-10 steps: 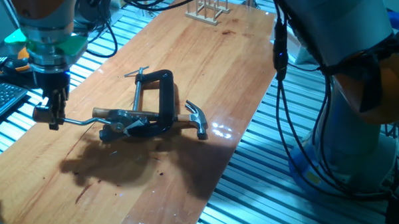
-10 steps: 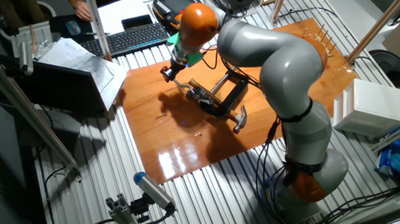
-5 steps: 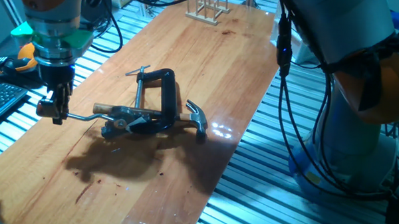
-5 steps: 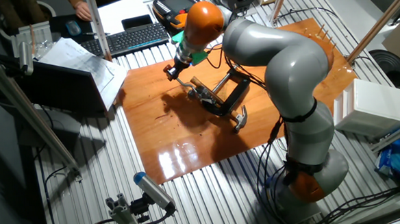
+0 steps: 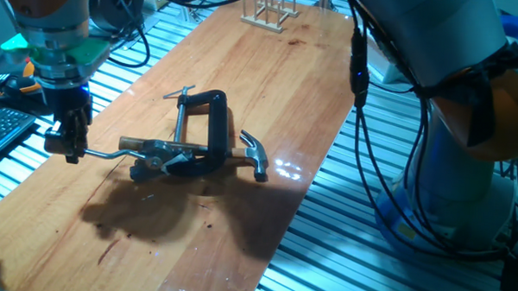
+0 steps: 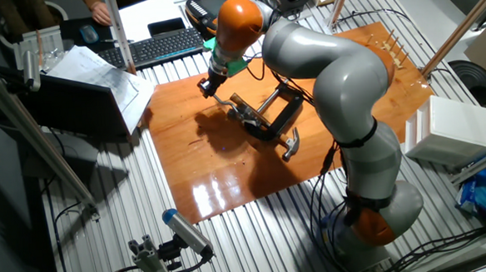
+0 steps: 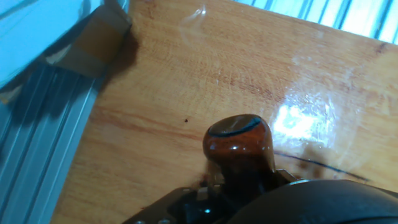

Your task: Pull up the lever

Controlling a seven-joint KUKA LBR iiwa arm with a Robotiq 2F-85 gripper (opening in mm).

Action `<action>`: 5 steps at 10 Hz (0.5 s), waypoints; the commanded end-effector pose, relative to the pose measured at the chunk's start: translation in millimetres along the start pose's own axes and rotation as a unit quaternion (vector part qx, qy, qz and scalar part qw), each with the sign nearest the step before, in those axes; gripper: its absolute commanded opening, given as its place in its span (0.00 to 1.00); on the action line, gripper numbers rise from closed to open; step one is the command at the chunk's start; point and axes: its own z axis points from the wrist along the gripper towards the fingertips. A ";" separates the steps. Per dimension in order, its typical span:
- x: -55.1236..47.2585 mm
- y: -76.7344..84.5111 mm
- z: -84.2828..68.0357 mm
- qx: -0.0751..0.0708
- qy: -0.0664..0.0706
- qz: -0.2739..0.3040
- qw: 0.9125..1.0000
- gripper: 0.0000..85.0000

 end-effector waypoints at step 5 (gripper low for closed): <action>0.1 0.6 0.8 0.000 -0.010 0.001 1.000 0.80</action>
